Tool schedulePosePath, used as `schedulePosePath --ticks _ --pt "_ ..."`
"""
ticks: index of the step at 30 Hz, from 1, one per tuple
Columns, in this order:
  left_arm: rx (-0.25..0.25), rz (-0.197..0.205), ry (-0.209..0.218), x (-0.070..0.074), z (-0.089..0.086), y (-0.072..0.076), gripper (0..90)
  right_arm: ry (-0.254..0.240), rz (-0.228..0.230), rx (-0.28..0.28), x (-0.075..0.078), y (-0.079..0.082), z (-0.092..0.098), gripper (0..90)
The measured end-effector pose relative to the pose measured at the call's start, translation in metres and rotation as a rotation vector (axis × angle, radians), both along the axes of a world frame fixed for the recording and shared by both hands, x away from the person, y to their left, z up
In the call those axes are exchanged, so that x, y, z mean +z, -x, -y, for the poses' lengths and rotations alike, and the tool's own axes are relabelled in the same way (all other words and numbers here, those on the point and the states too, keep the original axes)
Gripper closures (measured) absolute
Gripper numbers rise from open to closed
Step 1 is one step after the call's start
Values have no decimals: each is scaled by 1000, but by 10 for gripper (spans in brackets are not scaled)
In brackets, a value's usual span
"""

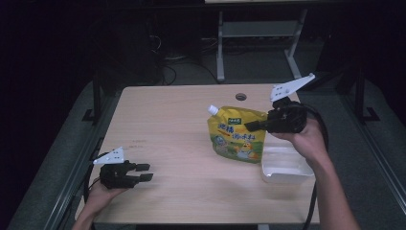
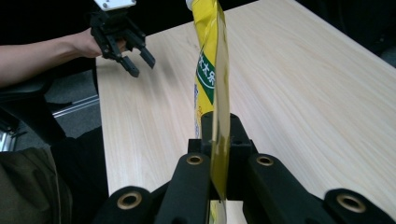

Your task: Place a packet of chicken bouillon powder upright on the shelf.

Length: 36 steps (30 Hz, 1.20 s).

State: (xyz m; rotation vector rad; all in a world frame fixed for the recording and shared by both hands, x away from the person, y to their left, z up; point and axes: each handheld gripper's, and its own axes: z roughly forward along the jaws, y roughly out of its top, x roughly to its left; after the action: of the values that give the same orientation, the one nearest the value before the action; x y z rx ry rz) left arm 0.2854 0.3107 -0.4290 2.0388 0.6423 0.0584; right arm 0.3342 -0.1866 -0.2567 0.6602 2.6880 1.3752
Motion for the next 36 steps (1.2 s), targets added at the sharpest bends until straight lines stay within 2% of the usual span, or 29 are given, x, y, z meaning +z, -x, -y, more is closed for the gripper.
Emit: schedulePosePath --ticks 9,16,24,36 --pt "-2 -5 2 -1 0 0 543 3 6 -60 4 3 28 896" --pt "-1 -6 7 -1 0 0 542 6 5 -91 3 4 43 895" --pt "-4 -10 2 -2 1 -1 538 2 9 -144 2 10 69 894" --pt "-8 -11 -3 -3 2 0 537 -20 5 -204 -6 17 98 894"
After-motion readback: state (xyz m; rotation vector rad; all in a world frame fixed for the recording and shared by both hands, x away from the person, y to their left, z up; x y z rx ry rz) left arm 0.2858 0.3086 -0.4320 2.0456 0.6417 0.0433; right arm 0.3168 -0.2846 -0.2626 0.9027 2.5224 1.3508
